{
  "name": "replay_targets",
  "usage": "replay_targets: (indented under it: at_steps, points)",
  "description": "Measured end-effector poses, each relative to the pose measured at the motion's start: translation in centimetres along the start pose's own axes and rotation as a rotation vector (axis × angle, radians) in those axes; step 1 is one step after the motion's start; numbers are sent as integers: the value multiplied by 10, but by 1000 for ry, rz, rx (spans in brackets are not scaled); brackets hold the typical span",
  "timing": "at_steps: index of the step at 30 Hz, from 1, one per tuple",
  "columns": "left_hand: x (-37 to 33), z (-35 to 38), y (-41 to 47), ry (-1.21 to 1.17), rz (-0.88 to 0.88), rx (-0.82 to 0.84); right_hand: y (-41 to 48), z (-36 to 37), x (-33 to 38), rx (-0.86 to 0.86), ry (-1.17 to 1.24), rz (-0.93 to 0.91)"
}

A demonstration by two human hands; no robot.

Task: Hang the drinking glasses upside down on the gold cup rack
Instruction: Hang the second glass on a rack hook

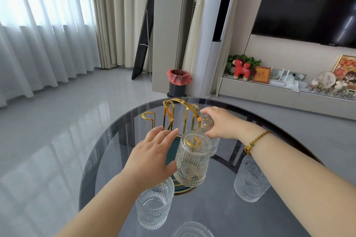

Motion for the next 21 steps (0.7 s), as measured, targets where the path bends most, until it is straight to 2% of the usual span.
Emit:
replay_targets:
  at_steps: [14, 21]
  points:
    - [0, 0, 1, 12, 6, -2, -5, 4, -4, -12, 95, 2]
    - [1, 0, 4, 15, -9, 1, -52, 10, -12, -214, 268, 29]
Point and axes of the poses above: each hand's wrist, its own y-axis towards the middle knuckle, its own z-axis out of the palm, x = y × z, the point moved 1 cm from there along y, towards the middle knuckle, and after that the axes turned 6 degrees about x, right-handed, at the moved point
